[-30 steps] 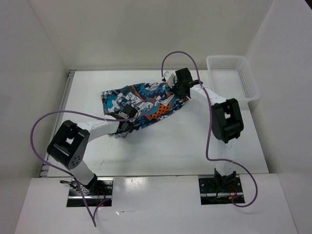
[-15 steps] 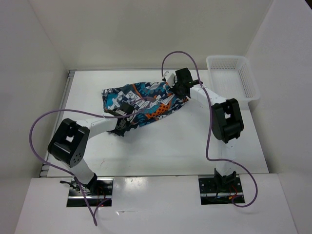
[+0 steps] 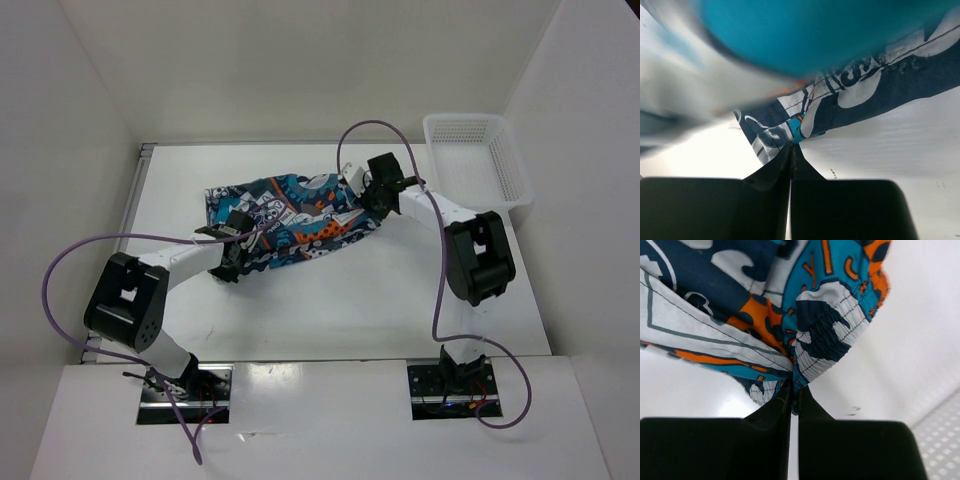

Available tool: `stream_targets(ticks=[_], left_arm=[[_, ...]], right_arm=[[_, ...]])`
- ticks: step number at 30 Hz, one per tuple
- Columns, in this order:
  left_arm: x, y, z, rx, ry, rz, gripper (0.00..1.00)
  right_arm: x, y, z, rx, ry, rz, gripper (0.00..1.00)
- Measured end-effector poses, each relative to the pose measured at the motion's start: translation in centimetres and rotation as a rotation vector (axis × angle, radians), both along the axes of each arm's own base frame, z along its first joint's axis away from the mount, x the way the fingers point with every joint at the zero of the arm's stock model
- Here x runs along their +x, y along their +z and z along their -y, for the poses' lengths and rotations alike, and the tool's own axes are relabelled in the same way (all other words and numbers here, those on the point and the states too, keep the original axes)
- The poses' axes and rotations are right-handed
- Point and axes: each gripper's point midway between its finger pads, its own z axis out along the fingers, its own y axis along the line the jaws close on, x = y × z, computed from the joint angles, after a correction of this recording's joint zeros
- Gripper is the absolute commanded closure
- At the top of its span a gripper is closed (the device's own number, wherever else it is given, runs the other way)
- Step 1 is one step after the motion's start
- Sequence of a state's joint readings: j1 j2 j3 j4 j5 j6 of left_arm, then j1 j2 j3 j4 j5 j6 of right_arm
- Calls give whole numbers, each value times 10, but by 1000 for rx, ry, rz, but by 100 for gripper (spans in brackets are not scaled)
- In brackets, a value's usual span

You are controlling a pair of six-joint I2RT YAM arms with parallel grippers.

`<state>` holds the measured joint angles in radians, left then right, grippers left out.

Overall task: Fold and stack the shorts
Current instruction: Fold the shorts

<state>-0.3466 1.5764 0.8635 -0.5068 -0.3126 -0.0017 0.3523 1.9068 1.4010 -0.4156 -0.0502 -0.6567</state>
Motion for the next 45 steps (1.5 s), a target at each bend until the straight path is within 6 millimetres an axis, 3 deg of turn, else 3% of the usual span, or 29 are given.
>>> stream_targets(ticks=[4,8,13,16,19,21,24,27,30,34,37,39,41,42,43,45], left_arm=[[-2,0,1,-1,-5,-6,100],[-3,-1,1,1,-6,-11,100],[-11,-5,-2,8,-6,-31,100],[-12,-6,-4,16,-4,-26,100],[-12,-7,-6,20,0,-12,100],[-12,-7,-9,28,5,-4,100],[-11,-6,-12,38,15,0,100],[-9,-6,-17,43,33,7,100],[-7,-6,-21,54,46,12,100],[-3,-5,-21,59,49,11,100],[-1,-5,-21,59,50,9,100],[-1,-6,-21,60,51,8,100],[0,-5,-21,63,51,7,100],[0,-6,-21,63,51,7,100],[0,-6,-21,64,51,6,100],[0,-6,-22,68,52,6,100]], right_arm=[[-29,-9,-9,11,47,-56,98],[-57,-17,-18,29,79,-105,62],[-77,-23,-14,65,63,-184,54],[-66,4,-7,200,-3,-230,37],[-28,57,6,364,-72,-151,28],[-13,87,13,439,-101,-100,21],[-13,110,3,512,-84,-86,21],[-8,109,-5,534,-95,-85,21],[8,84,-9,518,-123,-108,21],[36,27,-4,462,-183,-164,21],[35,-10,-4,436,-199,-232,21],[32,-22,-6,427,-194,-258,21],[31,-25,-10,422,-180,-263,29],[30,-25,-14,422,-171,-263,38],[30,-24,-18,422,-160,-261,61],[29,-23,-24,427,-150,-262,80]])
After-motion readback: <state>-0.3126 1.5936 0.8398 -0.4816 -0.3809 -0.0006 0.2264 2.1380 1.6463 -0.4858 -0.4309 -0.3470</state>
